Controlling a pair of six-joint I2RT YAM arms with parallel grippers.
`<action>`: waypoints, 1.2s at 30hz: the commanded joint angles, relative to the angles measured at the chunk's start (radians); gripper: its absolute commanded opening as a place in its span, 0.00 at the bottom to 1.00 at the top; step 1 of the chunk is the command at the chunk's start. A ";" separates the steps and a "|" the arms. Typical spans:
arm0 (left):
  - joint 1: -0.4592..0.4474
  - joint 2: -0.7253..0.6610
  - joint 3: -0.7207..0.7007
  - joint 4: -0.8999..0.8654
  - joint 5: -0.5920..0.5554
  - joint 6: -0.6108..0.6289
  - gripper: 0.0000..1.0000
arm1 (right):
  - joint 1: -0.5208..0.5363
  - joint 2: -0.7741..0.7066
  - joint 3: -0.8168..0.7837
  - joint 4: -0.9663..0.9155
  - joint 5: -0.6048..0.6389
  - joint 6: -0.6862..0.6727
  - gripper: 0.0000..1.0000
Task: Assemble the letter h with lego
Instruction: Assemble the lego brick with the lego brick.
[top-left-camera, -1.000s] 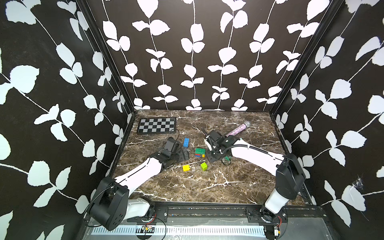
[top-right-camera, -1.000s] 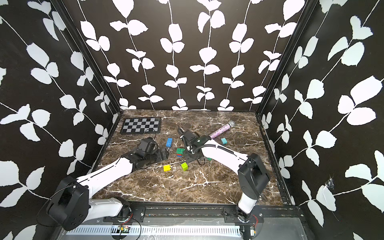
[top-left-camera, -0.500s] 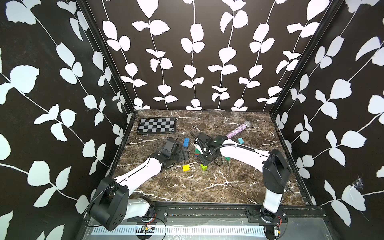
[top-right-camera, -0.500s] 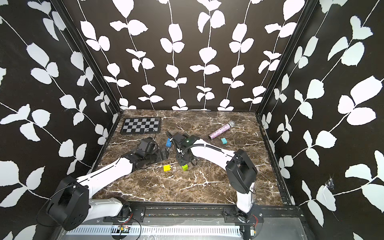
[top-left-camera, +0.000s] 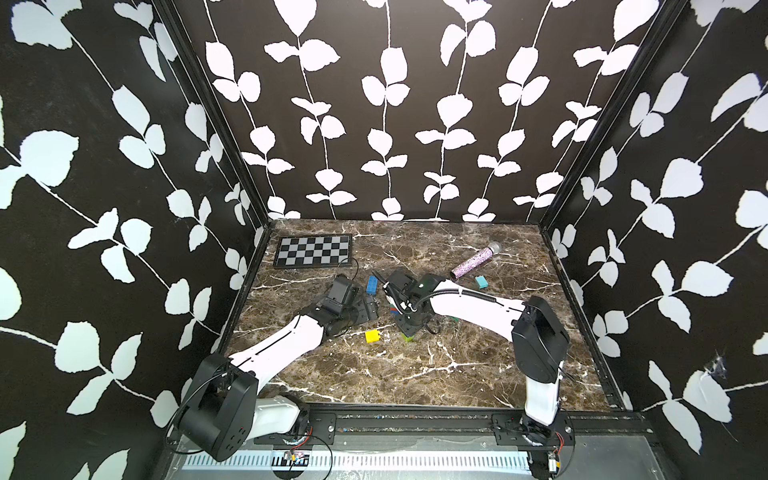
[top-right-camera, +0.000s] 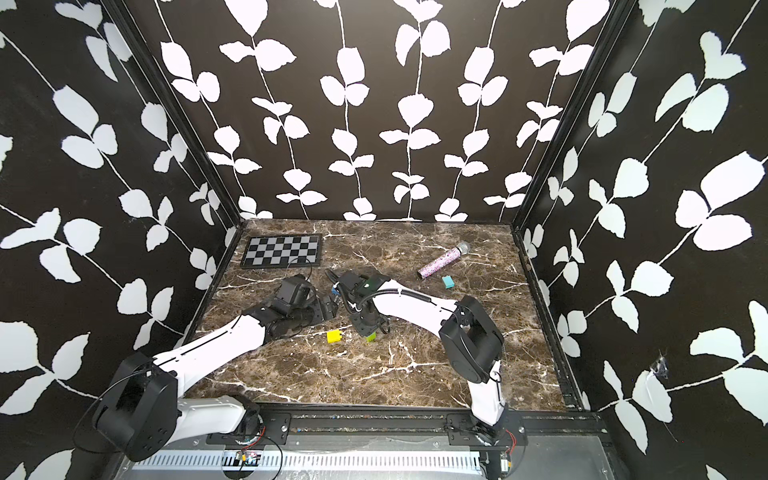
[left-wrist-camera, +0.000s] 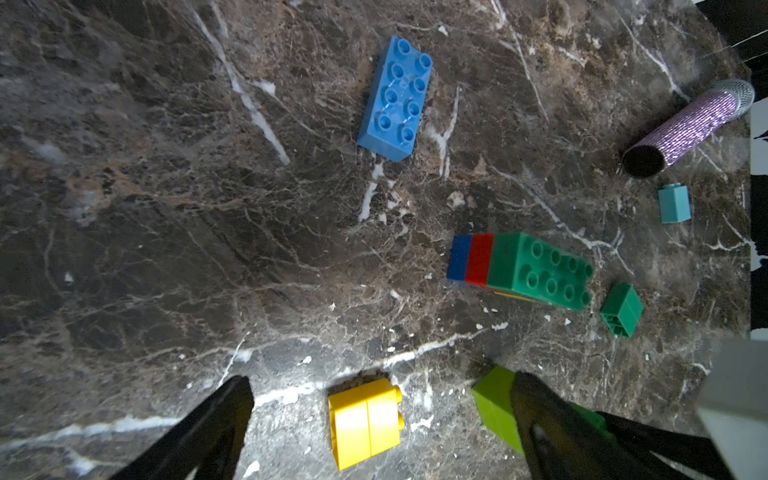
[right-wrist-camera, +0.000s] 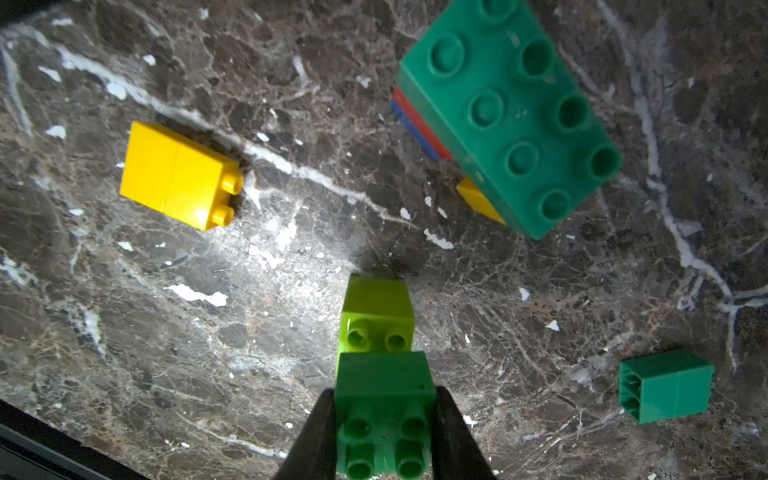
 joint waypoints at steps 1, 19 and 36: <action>0.004 -0.007 -0.011 0.000 -0.011 0.000 0.99 | 0.011 0.020 0.034 -0.032 0.014 -0.011 0.03; 0.002 -0.013 -0.011 -0.004 -0.009 0.000 0.99 | 0.013 0.068 0.043 -0.012 -0.002 0.015 0.06; 0.002 -0.014 -0.011 -0.003 -0.009 -0.001 0.99 | 0.021 0.166 0.057 -0.115 0.045 0.005 0.10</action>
